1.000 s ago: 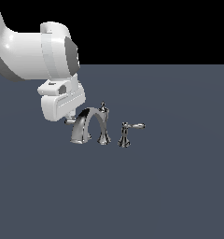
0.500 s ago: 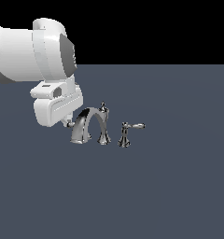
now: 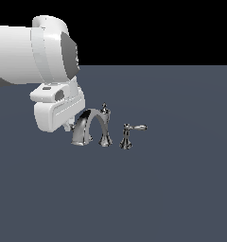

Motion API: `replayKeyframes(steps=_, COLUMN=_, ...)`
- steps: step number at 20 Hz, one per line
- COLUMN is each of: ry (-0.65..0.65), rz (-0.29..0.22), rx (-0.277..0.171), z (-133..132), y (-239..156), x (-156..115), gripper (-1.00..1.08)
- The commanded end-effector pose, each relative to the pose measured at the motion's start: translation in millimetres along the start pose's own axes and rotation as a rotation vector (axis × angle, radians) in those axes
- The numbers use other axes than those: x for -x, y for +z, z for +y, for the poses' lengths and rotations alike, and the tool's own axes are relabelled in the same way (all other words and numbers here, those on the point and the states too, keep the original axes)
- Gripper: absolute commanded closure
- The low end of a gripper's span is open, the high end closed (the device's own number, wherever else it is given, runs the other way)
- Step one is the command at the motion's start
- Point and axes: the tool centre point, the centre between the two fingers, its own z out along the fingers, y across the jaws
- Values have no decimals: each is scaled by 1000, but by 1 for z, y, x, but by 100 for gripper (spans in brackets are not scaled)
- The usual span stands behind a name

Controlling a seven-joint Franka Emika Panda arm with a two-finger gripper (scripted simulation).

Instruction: Turn on the faucet by rotating a designated handle.

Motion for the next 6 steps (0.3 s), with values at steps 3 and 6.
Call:
replayKeyframes(steps=3, ry=15, rz=4, rx=3, z=5, y=0, x=-24, gripper=108)
replayKeyframes(steps=6, ry=15, rz=4, rx=4, z=9, y=0, x=-31, gripper=108)
